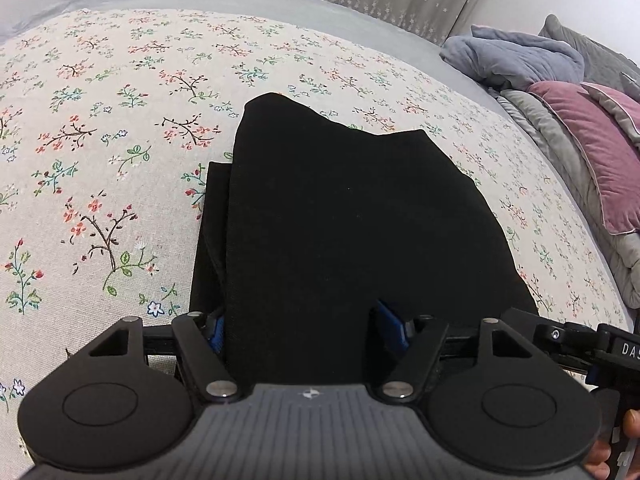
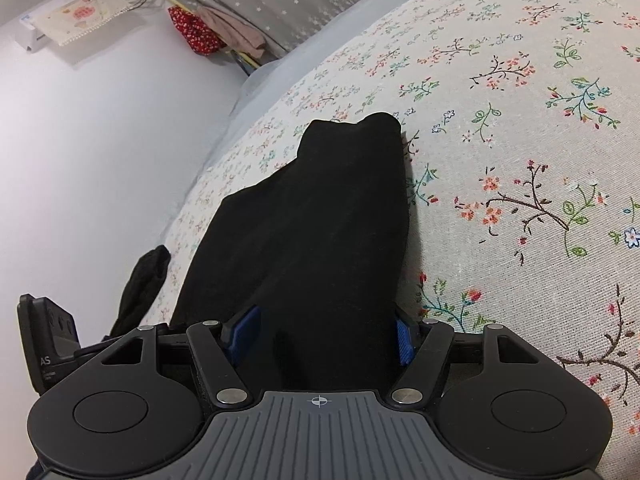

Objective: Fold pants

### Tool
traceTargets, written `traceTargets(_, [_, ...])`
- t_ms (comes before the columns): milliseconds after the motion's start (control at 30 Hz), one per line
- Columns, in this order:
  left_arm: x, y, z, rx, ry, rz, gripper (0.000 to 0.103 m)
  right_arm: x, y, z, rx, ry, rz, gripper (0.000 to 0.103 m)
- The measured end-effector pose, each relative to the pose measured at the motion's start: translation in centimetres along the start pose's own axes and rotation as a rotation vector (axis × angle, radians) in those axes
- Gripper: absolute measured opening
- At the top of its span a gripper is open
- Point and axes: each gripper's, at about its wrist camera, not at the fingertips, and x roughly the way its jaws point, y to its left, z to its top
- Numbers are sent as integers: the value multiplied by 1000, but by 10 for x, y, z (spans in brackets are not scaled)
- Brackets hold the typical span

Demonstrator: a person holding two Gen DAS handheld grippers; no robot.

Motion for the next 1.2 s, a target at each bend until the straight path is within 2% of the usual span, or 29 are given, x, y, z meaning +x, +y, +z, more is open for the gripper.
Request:
traceTargets(167, [1, 4, 2, -19, 13, -27, 83, 2, 1, 0, -9, -7, -1, 65])
traceTargets(233, [0, 6, 2, -26, 9, -27, 79, 4, 2, -1, -21, -13, -9, 61])
traceTargets(267, [-1, 7, 3, -31, 3, -25, 72, 5, 3, -2, -32, -15, -25, 52])
traceTargets(300, [-3, 8, 3, -38, -3, -28, 56, 5, 5, -2, -42, -15, -43, 40])
traceTargets(333, [-4, 10, 4, -56, -4, -64, 44, 6, 5, -1, -47, -11, -51, 36])
traceTargets(367, [-5, 12, 5, -91, -1, -91, 40, 6, 5, 0, -48, -6, -52, 31])
traceTargets(400, [-6, 11, 5, -93, -7, -87, 39, 6, 8, 1, -60, -3, -57, 26])
traceTargets(500, [-7, 3, 4, -62, -30, -62, 36, 6, 29, 0, -186, -15, -122, 23])
traceTargets(633, [-14, 3, 13, -95, -67, -101, 34, 3, 48, 1, -317, -38, -171, 19])
traceTargets(800, [-21, -14, 36, -84, -158, -131, 34, -5, 72, 21, -462, -97, -200, 11])
traceTargets(1100, [0, -51, 79, -71, -250, -209, 34, -26, 77, 83, -532, -221, -236, 11])
traceTargets(1167, [14, -57, 79, -55, -233, -208, 35, -27, 70, 92, -531, -235, -235, 11])
traceTargets(1200, [25, -58, 76, -50, -195, -195, 37, -25, 62, 97, -510, -230, -234, 12])
